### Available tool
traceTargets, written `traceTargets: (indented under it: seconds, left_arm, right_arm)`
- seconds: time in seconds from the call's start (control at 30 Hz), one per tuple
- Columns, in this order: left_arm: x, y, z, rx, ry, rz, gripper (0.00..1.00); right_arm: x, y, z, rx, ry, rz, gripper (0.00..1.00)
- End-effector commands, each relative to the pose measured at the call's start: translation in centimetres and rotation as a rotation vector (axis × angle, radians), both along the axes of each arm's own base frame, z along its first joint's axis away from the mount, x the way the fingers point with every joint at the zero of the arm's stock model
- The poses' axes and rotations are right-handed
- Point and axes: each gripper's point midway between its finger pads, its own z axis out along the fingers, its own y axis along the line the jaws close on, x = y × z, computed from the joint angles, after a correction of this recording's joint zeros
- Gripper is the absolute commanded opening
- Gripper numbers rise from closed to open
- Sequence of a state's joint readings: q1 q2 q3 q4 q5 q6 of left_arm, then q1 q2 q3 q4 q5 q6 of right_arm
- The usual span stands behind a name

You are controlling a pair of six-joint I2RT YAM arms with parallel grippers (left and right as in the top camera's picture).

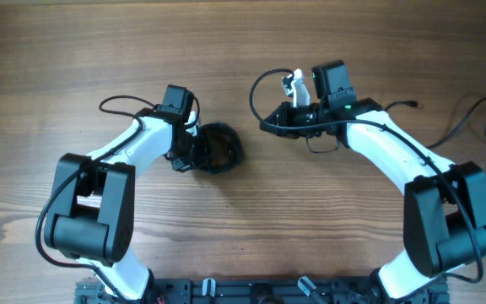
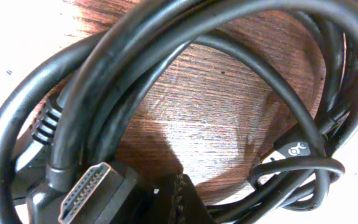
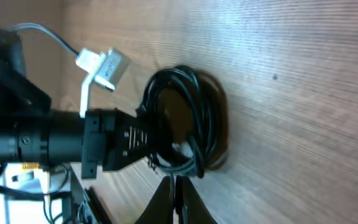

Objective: Untangle cables

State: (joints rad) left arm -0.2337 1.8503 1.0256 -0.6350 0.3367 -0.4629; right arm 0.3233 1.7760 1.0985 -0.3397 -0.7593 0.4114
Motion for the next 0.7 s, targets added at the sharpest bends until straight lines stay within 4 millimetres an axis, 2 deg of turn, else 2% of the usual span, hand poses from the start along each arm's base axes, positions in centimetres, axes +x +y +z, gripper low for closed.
traceTargets:
  seconds: [0.0, 0.07, 0.1, 0.13, 0.17, 0.23, 0.33, 0.4, 0.53, 0.67]
  left_arm:
    - [-1.5, 3.7, -3.2, 0.187, 0.058, 0.04, 0.04]
    - [-1.5, 3.7, -3.2, 0.187, 0.057, 0.041, 0.04]
    - [-1.5, 3.7, -3.2, 0.187, 0.057, 0.041, 0.04]
    - [-1.5, 3.7, -3.2, 0.187, 0.057, 0.04, 0.04]
    - [-1.5, 3.7, -3.2, 0.187, 0.057, 0.04, 0.04]
    - [-1.5, 3.7, -3.2, 0.187, 0.057, 0.04, 0.04]
    - [-1.5, 3.7, -3.2, 0.187, 0.057, 0.04, 0.04]
    - [-1.5, 3.7, -3.2, 0.187, 0.057, 0.04, 0.04]
    - [-1.5, 3.7, -3.2, 0.187, 0.057, 0.041, 0.04]
    - [-1.5, 3.7, -3.2, 0.187, 0.057, 0.041, 0.05]
  right_arm:
    - [-1.9, 1.5, -0.8, -0.091, -0.023, 0.061, 0.2]
    - [-3.1, 2.4, -1.9, -0.175, -0.033, 0.082, 0.3]
    - [-3.4, 3.0, -2.0, -0.19, -0.049, 0.097, 0.41]
    - [-3.4, 3.5, -1.9, -0.187, -0.061, 0.1, 0.17]
    - [-3.1, 3.8, -1.6, -0.166, -0.063, 0.084, 0.04]
    - [-2.9, 3.2, -2.3, -0.23, -0.076, 0.067, 0.07]
    - [-3.9, 4.1, -3.6, -0.335, -0.142, 0.099, 0.27]
    - [-4.2, 4.9, -4.4, -0.4, -0.185, 0.095, 0.26]
    - [-4.1, 4.6, -5.6, -0.469, -0.18, 0.047, 0.27]
    - [-4.3, 4.7, -8.2, -0.485, -0.123, 0.05, 0.24]
